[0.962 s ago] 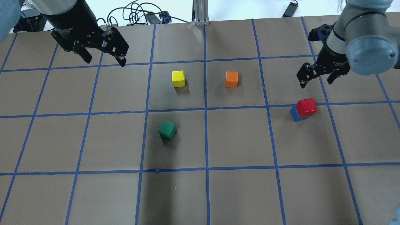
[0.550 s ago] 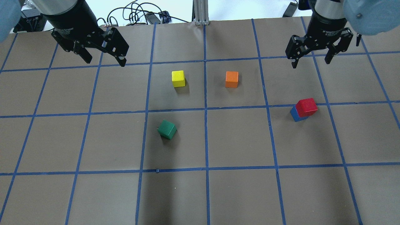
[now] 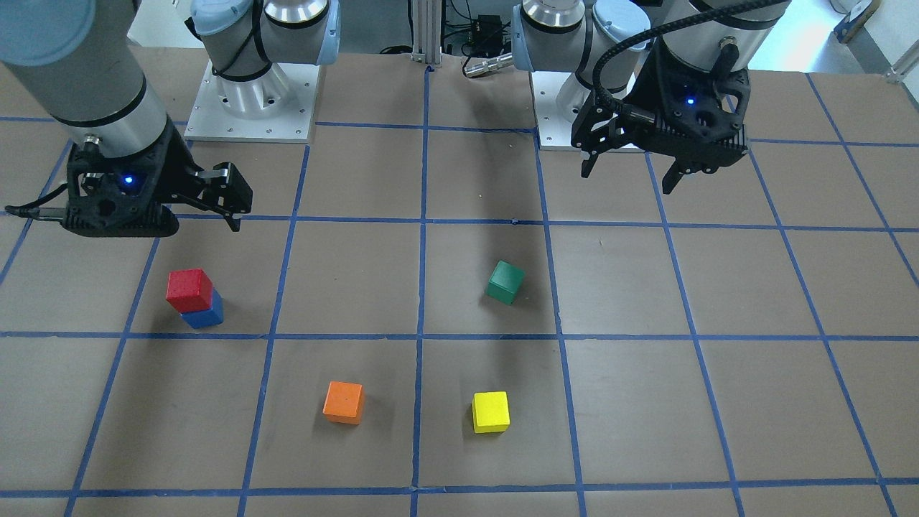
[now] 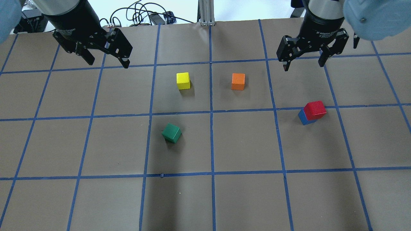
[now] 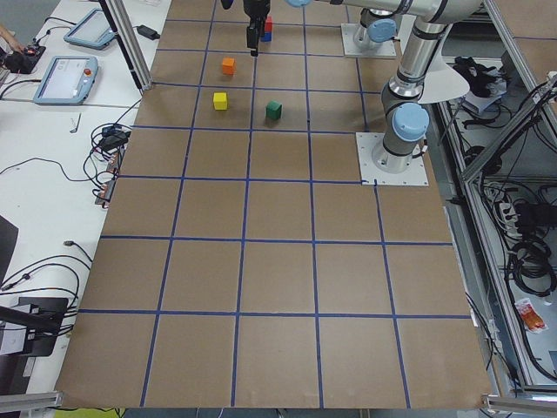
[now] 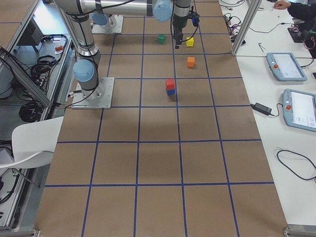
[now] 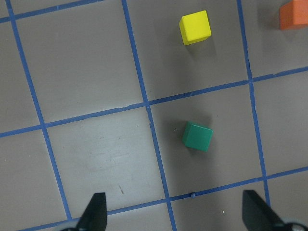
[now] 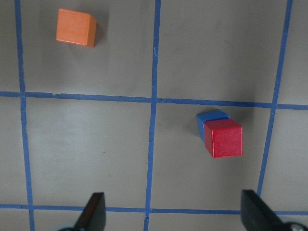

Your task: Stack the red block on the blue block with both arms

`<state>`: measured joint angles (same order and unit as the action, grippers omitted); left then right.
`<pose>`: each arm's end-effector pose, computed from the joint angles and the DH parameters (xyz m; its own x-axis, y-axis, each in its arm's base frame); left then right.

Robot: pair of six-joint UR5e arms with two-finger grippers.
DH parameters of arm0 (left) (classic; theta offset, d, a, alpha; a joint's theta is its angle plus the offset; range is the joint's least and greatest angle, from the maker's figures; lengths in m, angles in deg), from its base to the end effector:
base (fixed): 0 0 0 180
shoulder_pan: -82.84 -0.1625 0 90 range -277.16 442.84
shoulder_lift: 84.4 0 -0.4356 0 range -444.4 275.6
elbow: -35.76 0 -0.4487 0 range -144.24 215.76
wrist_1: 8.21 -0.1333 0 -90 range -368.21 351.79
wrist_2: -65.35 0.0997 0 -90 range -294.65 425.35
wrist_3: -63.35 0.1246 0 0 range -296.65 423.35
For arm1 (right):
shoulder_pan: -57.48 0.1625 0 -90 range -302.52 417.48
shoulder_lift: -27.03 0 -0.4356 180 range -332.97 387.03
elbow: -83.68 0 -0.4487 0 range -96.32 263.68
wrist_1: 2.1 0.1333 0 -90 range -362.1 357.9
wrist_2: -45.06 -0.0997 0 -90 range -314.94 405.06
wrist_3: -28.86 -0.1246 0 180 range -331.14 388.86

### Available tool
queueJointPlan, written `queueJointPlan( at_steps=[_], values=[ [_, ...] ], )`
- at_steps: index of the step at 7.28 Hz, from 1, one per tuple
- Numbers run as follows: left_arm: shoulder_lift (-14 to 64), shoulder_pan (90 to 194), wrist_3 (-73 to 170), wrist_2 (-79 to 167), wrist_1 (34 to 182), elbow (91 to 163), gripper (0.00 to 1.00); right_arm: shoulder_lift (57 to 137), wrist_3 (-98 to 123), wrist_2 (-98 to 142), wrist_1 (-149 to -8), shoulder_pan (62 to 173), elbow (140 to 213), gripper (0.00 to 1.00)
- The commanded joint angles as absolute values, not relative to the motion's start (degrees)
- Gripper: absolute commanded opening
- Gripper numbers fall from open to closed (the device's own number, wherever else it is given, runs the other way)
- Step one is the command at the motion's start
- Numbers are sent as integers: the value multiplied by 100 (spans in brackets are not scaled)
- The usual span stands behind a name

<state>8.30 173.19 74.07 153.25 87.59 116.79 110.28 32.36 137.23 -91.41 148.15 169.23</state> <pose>-0.1413 -0.5664 0.5229 -0.9807 0.1923 0.0345 0.1919 0.9813 -0.0149 0.1355 -0.5911 0.4475 -0.9966 -0.0746 0.0346 -0.0727 0.9959 0.0544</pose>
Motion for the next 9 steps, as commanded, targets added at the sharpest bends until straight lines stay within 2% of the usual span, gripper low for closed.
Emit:
queueJointPlan(
  at_steps=[1, 9],
  values=[
    [824, 17319, 7407, 15325, 8759, 11679, 100, 11070, 3229, 13717, -9131, 14924, 16990, 100],
    [833, 17319, 7407, 15325, 8759, 11679, 100, 11176, 2939, 13637, -8963, 14845, 17008, 100]
  ],
)
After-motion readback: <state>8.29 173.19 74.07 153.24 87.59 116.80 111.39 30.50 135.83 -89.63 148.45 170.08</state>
